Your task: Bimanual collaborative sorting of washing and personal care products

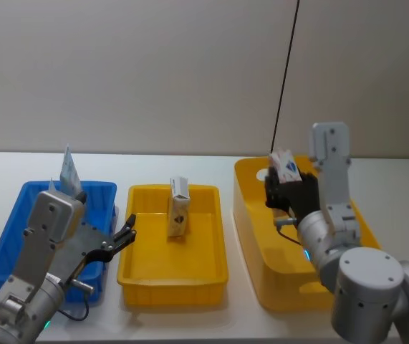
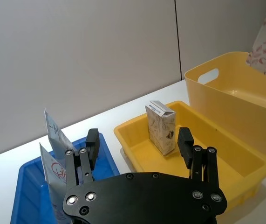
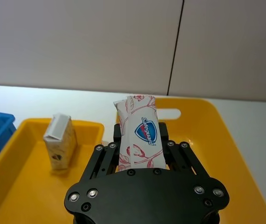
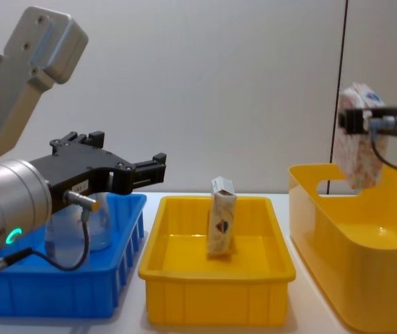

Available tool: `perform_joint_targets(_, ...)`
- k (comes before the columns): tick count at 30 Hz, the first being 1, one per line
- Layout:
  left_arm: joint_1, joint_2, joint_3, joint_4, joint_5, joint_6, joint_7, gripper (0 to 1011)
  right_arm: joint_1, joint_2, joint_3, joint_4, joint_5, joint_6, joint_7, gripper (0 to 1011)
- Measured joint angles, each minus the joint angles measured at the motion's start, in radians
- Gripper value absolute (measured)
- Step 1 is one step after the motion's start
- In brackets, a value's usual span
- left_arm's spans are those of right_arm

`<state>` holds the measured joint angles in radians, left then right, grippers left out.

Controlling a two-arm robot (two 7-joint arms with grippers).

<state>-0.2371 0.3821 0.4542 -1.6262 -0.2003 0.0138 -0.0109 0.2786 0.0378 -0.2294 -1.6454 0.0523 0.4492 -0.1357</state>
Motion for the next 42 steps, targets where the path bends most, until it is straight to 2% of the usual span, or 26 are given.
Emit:
perform_joint_targets(12,0.000,0.000,0.000,0.000,0.000,0.000,0.000,1001,0.000,0.007,0.057,0.067,0.034,0.013,0.034,367)
perform_joint_targets(14,0.000,0.000,0.000,0.000,0.000,0.000,0.000,1001,0.000,0.008,0.061,0.073,0.039,0.013,0.039,411)
perform_joint_targets(15,0.000,0.000,0.000,0.000,0.000,0.000,0.000,1001,0.000,0.009,0.066,0.080,0.041,0.012,0.045,478)
perform_joint_targets(18,0.000,0.000,0.000,0.000,0.000,0.000,0.000,1001,0.000,0.012,0.073,0.088,0.046,0.007,0.055,542)
perform_joint_targets(19,0.000,0.000,0.000,0.000,0.000,0.000,0.000,1001,0.000,0.012,0.074,0.090,0.047,0.006,0.057,605)
perform_joint_targets(22,0.000,0.000,0.000,0.000,0.000,0.000,0.000,1001,-0.002,0.014,0.078,0.093,0.048,0.000,0.065,660)
perform_joint_targets(24,0.000,0.000,0.000,0.000,0.000,0.000,0.000,1001,-0.005,0.016,0.082,0.094,0.050,-0.009,0.073,769)
perform_joint_targets(25,0.000,0.000,0.000,0.000,0.000,0.000,0.000,1001,-0.006,0.017,0.082,0.094,0.050,-0.011,0.075,769)
perform_joint_targets(26,0.000,0.000,0.000,0.000,0.000,0.000,0.000,1001,-0.007,0.017,0.083,0.094,0.050,-0.014,0.076,824)
perform_joint_targets(29,0.000,0.000,0.000,0.000,0.000,0.000,0.000,1001,-0.011,0.019,0.084,0.094,0.050,-0.022,0.081,880)
perform_joint_targets(32,0.000,0.000,0.000,0.000,0.000,0.000,0.000,1001,-0.019,0.025,0.083,0.087,0.044,-0.044,0.089,989)
perform_joint_targets(42,0.000,0.000,0.000,0.000,0.000,0.000,0.000,1001,-0.048,0.053,0.061,0.057,-0.001,-0.128,0.107,1004)
